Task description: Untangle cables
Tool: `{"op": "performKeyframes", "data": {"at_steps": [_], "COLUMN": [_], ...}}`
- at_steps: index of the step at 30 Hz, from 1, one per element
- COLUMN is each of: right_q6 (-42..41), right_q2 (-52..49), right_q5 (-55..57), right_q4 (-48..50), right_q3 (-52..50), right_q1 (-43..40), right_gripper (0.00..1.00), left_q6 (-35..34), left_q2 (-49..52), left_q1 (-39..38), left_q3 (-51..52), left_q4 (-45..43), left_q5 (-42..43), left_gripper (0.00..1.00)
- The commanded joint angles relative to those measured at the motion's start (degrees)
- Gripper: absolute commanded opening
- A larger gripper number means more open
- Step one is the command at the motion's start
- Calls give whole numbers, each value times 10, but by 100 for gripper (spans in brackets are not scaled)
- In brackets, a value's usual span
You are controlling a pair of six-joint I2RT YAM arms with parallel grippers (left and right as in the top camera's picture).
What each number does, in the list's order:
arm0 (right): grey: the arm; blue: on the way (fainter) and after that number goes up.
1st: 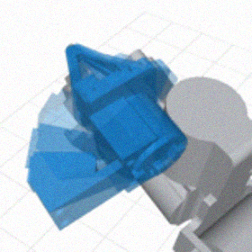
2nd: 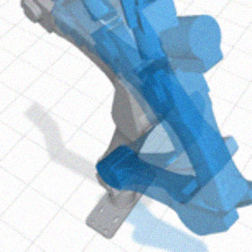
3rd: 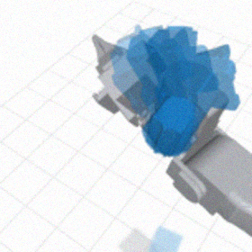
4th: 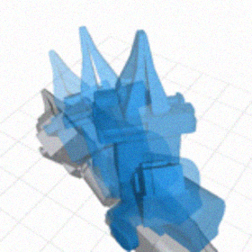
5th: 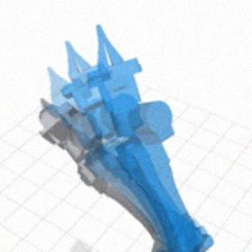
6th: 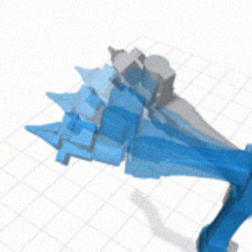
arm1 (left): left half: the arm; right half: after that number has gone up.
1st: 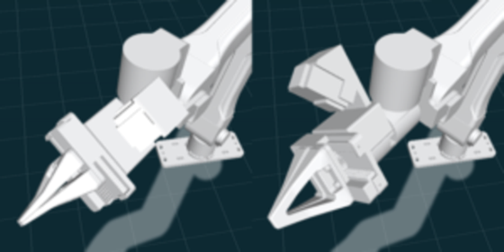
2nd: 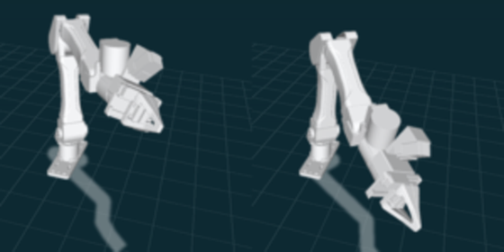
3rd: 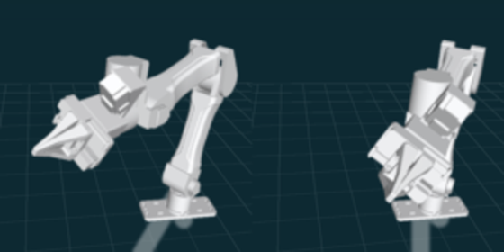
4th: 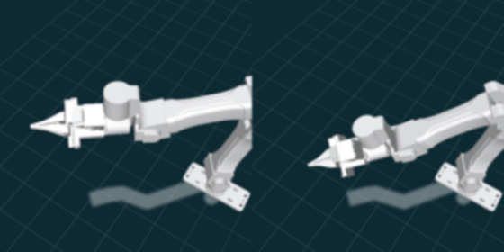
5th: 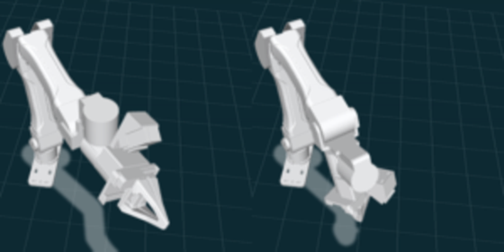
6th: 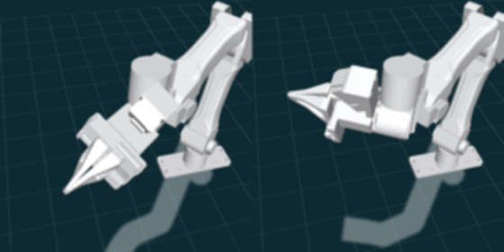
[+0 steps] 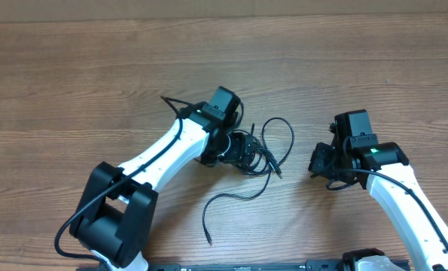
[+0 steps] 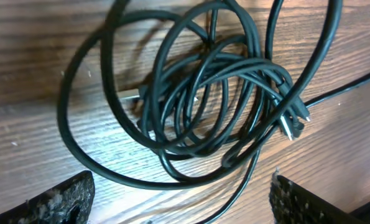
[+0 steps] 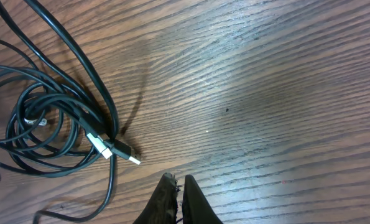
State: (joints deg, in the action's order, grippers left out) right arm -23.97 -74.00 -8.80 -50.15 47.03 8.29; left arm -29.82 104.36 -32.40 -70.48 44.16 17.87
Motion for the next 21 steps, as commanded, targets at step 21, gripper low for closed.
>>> {"op": "performKeyframes", "data": {"at_steps": [21], "right_q6": [2], "right_q2": [-1], "right_q5": [-3], "right_q4": [4], "right_q3": [-1], "right_q1": [-1], "right_gripper": [4], "left_q6": [-71], "left_q2": [7], "left_q1": [-29], "left_q3": [7], "left_q4": [-53], "left_q5": [-89], "left_gripper": [89]}}
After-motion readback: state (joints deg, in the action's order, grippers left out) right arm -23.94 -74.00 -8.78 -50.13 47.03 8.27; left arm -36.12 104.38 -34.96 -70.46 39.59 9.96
